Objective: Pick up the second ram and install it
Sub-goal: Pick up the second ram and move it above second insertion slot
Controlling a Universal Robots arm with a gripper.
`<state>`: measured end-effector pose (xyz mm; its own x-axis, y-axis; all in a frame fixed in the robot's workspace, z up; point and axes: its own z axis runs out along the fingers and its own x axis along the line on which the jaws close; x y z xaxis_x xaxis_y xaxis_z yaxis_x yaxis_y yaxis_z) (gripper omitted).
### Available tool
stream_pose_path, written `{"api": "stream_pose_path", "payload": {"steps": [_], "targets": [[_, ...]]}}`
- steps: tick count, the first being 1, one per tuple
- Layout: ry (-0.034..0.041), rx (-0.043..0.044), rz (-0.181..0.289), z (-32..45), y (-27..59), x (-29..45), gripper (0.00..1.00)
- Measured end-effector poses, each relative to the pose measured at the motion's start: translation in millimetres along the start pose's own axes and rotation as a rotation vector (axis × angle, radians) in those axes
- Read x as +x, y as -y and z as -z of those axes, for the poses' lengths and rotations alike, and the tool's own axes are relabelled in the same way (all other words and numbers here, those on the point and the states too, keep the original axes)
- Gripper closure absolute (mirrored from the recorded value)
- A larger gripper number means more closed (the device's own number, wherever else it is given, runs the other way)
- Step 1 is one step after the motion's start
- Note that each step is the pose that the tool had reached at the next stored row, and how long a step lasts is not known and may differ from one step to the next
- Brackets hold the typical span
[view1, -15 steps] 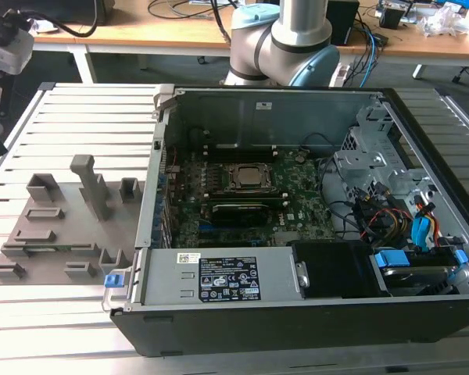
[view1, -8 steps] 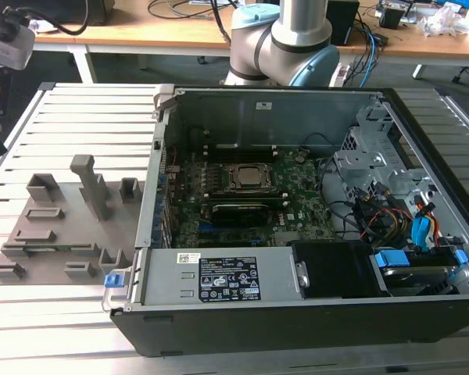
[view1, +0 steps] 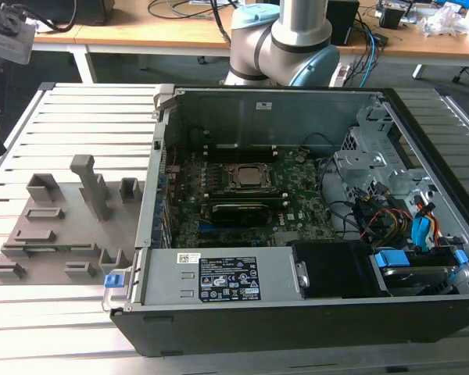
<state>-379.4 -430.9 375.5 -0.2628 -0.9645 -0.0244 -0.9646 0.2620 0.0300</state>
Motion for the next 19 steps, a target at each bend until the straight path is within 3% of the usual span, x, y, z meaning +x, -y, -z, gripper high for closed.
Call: {"api": "stream_pose_path", "payload": {"steps": [19], "targets": [[-0.0076,-0.0062,0.254,0.0,0.0,0.0,0.90]]}}
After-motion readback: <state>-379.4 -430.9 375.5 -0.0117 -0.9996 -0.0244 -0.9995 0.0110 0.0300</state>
